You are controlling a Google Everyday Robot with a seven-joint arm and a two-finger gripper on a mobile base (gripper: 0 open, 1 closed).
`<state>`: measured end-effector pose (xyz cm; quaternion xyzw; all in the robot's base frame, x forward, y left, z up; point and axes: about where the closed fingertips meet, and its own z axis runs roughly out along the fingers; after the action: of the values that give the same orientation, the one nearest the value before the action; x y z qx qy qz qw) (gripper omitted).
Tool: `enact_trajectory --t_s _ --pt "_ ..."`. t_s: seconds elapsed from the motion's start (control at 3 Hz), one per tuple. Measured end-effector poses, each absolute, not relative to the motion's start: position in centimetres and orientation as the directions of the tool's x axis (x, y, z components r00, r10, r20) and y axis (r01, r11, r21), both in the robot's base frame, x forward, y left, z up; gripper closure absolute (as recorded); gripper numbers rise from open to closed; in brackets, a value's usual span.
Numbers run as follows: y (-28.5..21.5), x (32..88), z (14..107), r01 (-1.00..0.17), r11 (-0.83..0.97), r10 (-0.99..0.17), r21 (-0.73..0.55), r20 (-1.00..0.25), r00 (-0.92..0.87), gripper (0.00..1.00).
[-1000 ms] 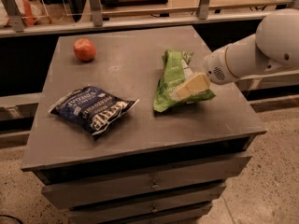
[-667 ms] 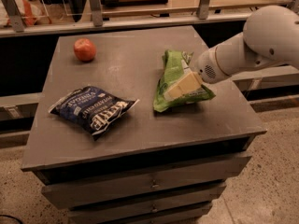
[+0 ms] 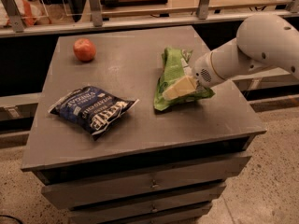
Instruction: Pick green rice chip bag
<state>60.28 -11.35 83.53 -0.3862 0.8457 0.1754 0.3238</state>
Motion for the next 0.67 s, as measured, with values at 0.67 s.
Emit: enact_trajectory --t_s 0.67 --pt "-10.5 61.1 85.9 -0.778 0.627 -0.542 -0.021 -0.729 -0.418 0.87"
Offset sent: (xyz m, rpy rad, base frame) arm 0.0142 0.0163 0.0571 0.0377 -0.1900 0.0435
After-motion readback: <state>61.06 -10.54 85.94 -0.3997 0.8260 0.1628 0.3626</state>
